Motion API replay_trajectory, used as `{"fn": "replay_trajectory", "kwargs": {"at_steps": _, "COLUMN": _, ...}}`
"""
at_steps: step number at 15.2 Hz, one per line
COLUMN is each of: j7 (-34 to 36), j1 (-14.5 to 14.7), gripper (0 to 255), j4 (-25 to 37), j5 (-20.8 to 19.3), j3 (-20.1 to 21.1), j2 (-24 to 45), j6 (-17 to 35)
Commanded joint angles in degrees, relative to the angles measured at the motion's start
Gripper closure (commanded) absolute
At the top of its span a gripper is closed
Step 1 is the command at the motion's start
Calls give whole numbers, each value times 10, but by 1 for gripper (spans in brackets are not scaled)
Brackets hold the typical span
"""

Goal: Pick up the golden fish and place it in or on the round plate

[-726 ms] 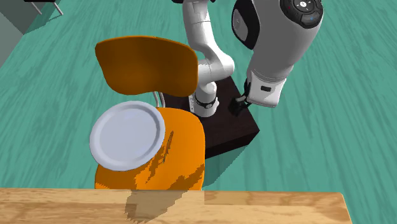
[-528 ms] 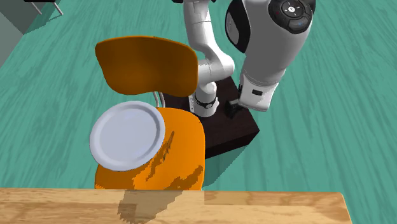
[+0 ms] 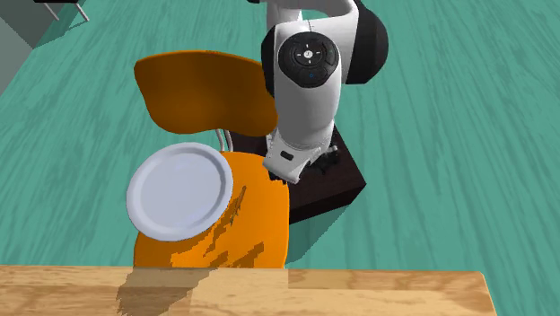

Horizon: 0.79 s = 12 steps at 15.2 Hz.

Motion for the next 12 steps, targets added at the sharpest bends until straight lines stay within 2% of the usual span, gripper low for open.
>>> {"fn": "replay_trajectory", "kwargs": {"at_steps": 1, "j7": 2, "j1": -20, "gripper": 0, "j4": -7, "j5": -8, "j3": -23, "j2": 3, "j6": 15}}
{"fn": "replay_trajectory", "kwargs": {"at_steps": 10, "j7": 9, "j1": -104, "gripper": 0, "j4": -32, "j5": -38, "j3": -129, "j2": 33, "j6": 87}}
{"fn": "replay_trajectory", "kwargs": {"at_steps": 12, "j7": 1, "j1": -138, "gripper": 0, "j4": -36, "j5": -34, "j3": -141, "j2": 46, "j6": 104}}
